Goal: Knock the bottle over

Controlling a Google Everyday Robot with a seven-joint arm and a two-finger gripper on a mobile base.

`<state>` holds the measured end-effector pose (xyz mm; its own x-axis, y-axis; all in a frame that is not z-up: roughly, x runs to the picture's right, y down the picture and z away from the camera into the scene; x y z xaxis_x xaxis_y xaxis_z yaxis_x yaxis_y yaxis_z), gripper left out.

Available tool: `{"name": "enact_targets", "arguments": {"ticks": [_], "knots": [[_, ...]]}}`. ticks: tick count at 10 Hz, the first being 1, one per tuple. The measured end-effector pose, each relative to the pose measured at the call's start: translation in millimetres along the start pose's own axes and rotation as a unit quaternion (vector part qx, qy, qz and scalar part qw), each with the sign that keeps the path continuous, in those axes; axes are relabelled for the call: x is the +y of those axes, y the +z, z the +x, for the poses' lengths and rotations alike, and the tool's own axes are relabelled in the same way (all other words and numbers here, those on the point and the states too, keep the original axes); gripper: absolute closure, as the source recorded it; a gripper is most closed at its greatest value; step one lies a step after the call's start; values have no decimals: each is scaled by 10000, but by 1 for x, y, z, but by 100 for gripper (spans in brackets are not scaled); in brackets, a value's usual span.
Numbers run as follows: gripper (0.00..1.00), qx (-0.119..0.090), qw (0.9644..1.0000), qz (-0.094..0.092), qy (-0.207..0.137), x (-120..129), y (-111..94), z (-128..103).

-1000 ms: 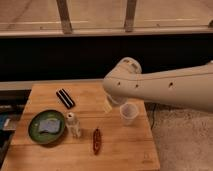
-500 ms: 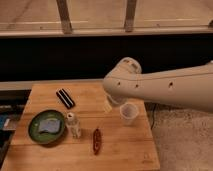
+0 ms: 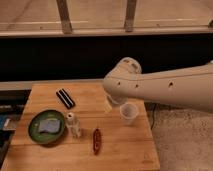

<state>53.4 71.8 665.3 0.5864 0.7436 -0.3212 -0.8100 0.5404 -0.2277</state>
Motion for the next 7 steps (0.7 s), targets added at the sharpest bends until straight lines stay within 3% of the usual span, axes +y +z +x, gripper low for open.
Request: {"name": "enact_targets", "arguments": {"ticks": [2,4,7], "knots": [[24,12,10000,9,-47,-1,-1,-1],[24,89,9998,48,-176,-3,-7,-22],[24,251,9991,166,-312,22,-6,-24]]}}
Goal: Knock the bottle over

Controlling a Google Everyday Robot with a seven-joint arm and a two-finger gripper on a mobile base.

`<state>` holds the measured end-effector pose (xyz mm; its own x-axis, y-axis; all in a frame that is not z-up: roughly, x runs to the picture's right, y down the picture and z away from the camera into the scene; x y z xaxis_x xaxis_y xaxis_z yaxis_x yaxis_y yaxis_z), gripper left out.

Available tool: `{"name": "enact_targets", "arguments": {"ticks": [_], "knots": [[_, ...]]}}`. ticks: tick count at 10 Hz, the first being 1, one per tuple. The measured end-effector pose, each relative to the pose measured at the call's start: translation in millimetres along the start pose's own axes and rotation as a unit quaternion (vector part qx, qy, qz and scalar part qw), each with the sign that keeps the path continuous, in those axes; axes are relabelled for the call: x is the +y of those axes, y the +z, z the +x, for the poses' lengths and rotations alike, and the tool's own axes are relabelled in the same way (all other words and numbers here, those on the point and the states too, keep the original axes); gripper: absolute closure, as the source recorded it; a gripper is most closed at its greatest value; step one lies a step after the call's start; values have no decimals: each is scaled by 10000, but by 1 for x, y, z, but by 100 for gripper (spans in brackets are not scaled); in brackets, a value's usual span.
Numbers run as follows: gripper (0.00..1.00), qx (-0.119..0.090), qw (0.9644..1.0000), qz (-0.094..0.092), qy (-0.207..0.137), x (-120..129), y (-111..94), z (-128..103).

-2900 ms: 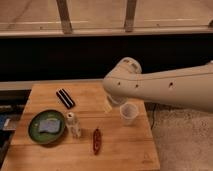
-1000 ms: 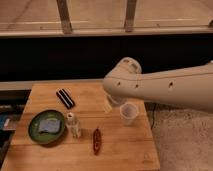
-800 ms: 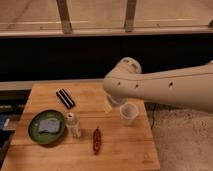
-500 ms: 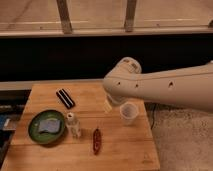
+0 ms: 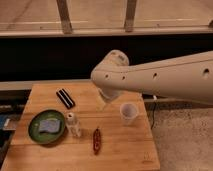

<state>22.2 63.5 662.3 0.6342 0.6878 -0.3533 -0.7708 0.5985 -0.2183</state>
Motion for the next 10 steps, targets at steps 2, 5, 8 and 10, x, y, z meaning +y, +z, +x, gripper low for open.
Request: {"name": "enact_targets", "arguments": {"ticks": [2,5,8,10], "knots": [[24,95,9999,-25,-105,33,3,7],[24,179,9985,-476,-194,79,10,8],[24,197,9985,-475,-193,78,11,9],[24,205,9983,-492,-225,80,11,8]]}}
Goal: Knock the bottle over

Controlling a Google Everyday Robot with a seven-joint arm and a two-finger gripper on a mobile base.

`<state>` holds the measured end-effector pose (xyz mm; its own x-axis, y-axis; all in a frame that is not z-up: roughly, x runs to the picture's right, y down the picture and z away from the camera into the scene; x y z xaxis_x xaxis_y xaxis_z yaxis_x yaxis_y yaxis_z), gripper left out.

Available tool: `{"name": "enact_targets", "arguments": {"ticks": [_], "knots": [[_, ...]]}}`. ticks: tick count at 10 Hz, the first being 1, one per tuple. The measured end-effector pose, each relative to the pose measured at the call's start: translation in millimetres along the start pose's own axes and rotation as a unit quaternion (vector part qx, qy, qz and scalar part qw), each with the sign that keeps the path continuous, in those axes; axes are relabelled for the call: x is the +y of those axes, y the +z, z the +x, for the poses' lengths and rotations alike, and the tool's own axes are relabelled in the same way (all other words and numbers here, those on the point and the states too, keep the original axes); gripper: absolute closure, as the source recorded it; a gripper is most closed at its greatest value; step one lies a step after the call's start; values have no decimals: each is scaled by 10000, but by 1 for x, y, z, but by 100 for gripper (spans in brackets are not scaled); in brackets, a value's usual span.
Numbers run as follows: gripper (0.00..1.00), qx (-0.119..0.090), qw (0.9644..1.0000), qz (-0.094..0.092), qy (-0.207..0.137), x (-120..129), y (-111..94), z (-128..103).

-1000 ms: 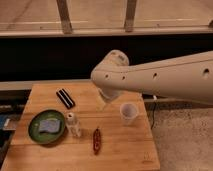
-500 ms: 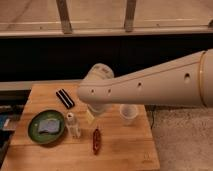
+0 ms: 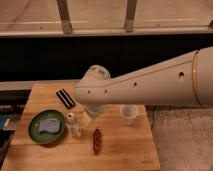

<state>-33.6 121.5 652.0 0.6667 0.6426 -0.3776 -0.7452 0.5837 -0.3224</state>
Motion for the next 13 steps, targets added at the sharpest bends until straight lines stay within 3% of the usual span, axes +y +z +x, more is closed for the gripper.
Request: {"name": "enact_targets", "arguments": {"ticks": [2,5,7,9,11,13], "knots": [[24,162,9997,-146,-98,12,14,0],[24,482,9973,-456,-321,41,63,7],[24,701,9928,-797,-547,76,99,9],[24,829,9886,-1070,-663,96,120,4],[24,821,9860,-1245,-744,107,127,-14],[24,594,9863,-1298,-826,115,123,-45]]}}
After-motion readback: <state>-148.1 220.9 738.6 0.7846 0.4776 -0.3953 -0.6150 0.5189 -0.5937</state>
